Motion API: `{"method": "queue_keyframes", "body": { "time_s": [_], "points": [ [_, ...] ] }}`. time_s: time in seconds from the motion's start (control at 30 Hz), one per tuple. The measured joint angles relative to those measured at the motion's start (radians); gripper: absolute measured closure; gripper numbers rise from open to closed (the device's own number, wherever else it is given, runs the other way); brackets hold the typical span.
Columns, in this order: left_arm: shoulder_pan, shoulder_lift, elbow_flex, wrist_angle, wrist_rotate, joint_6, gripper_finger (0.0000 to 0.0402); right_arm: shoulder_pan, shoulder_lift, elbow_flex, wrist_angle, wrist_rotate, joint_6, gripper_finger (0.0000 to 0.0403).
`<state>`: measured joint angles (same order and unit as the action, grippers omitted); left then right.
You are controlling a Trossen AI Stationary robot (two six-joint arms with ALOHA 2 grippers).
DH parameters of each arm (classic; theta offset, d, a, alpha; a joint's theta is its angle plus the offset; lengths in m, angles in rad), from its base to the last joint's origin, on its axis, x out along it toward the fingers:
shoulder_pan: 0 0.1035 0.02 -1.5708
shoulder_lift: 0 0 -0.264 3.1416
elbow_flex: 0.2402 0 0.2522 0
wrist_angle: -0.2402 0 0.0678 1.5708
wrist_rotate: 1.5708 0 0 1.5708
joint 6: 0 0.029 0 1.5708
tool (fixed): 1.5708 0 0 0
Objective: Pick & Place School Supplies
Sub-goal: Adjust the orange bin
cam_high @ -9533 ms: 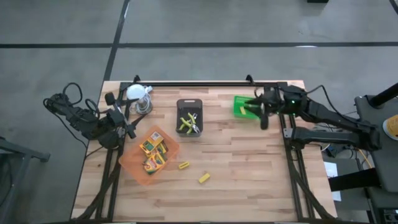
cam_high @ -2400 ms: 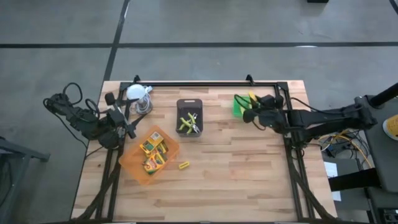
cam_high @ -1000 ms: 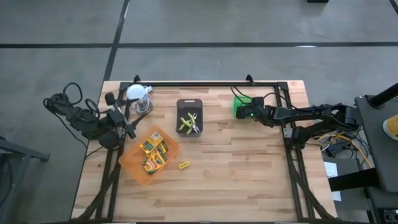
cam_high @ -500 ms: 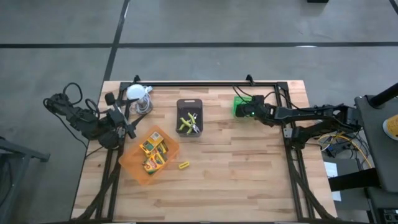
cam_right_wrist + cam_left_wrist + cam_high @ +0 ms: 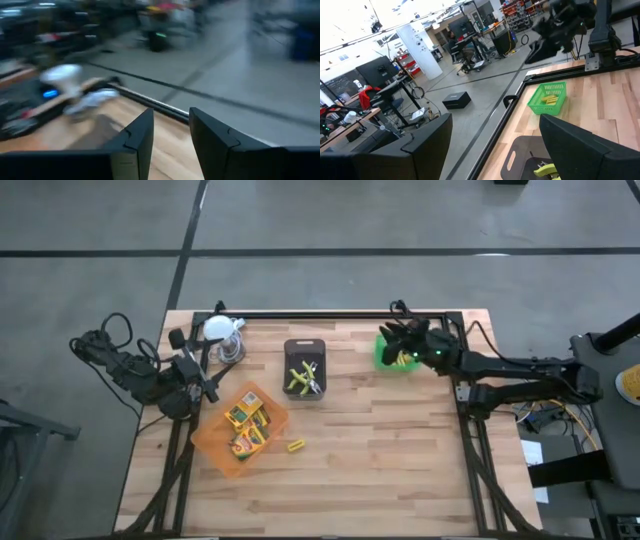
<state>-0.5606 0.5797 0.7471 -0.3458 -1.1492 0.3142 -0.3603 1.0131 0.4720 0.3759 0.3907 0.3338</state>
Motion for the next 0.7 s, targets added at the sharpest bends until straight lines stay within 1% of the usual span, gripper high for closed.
{"method": "queue_keyframes", "body": {
  "time_s": [0.17,0.3,0.43,0.7],
  "points": [
    [0.0,0.0,0.0,0.0,0.0,0.0,0.0096,0.0,-0.045,0.0,0.058,-0.262,-0.135,0.0281],
    [0.0,0.0,0.0,0.0,0.0,0.0,0.0096,0.0,-0.063,0.0,0.058,-0.408,-0.174,0.028],
    [0.0,0.0,0.0,0.0,0.0,0.0,0.0096,0.0,-0.063,0.0,0.057,-0.476,-0.177,0.0286],
    [0.0,0.0,0.0,0.0,0.0,0.0,0.0096,0.0,-0.062,0.0,0.053,-0.478,-0.177,0.029]
  ]
}}
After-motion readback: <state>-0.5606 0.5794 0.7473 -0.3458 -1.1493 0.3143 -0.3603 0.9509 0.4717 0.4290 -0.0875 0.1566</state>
